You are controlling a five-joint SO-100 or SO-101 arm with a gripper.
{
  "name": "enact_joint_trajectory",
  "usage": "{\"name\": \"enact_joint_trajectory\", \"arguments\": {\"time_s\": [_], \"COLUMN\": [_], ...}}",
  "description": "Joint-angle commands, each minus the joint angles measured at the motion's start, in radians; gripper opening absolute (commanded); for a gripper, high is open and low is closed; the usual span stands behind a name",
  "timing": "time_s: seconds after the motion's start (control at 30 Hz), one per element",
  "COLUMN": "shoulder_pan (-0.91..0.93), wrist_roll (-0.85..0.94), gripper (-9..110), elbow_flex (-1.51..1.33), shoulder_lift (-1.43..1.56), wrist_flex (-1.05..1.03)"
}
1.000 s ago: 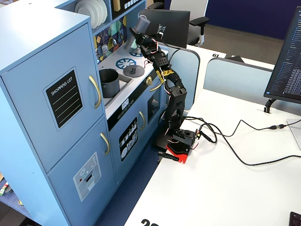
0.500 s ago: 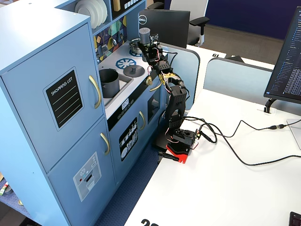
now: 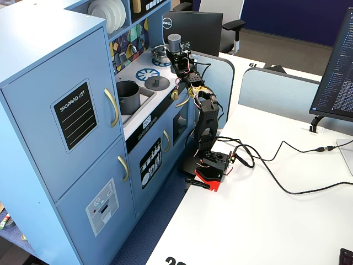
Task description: Put salt in the gray recipient
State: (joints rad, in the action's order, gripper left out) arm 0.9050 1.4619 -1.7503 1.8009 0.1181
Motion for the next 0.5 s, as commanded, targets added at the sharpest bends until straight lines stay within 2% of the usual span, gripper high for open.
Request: {"name": "enact_joint_trajectory", "arguments": {"time_s": [0.0,0.47], "shoulder_pan": [0.021,0.003], "wrist_roll": [-0.066,-0.034], "gripper": [0,0], "elbow_flex": [0.040,0.106], "shoulder_lift": [-0.002,-0.121], "wrist_flex": [0.038,0.091]}}
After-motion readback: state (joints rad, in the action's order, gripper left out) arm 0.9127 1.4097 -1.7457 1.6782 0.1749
